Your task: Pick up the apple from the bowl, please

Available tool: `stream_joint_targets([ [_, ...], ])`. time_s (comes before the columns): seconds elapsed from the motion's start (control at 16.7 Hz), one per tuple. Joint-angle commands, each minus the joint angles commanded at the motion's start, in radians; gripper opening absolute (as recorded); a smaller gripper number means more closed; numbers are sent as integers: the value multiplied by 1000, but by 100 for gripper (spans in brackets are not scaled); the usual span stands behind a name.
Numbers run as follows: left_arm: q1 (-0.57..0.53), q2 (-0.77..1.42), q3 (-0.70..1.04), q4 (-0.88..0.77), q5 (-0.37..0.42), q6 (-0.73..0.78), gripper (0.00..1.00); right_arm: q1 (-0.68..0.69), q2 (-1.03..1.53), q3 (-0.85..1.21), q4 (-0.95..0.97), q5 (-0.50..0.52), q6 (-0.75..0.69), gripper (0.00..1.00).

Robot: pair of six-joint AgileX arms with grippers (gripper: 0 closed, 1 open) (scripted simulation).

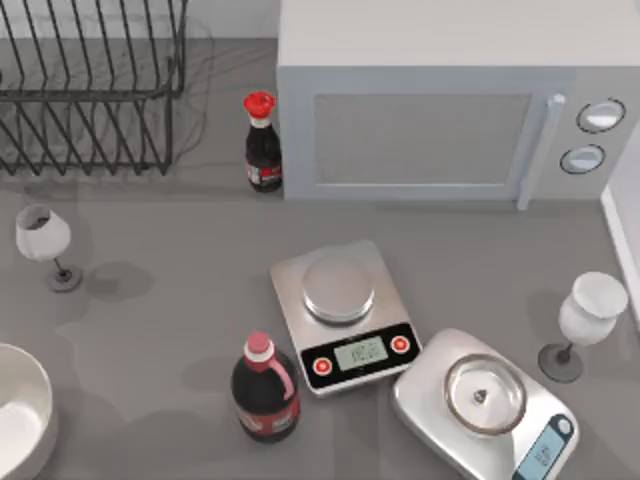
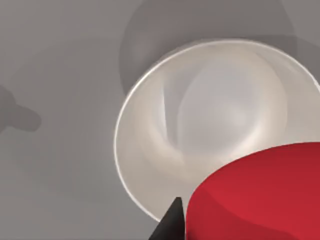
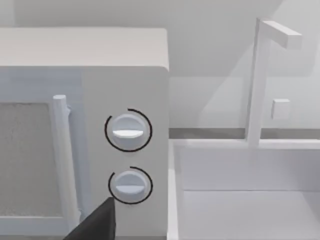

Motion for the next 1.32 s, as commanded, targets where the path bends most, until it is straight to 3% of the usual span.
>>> stream_joint_targets([
  [0.36,-8,-50,289,-301,-1,-9,0,0,0,0,0,0,0,100],
  [0.78,-19,-36,315,-311,-2,-22,0,0,0,0,0,0,0,100],
  [1.02,-161,120,410,-252,-8,-164,0,0,0,0,0,0,0,100],
  [1.32,-443,463,561,-120,-18,-448,0,0,0,0,0,0,0,100],
])
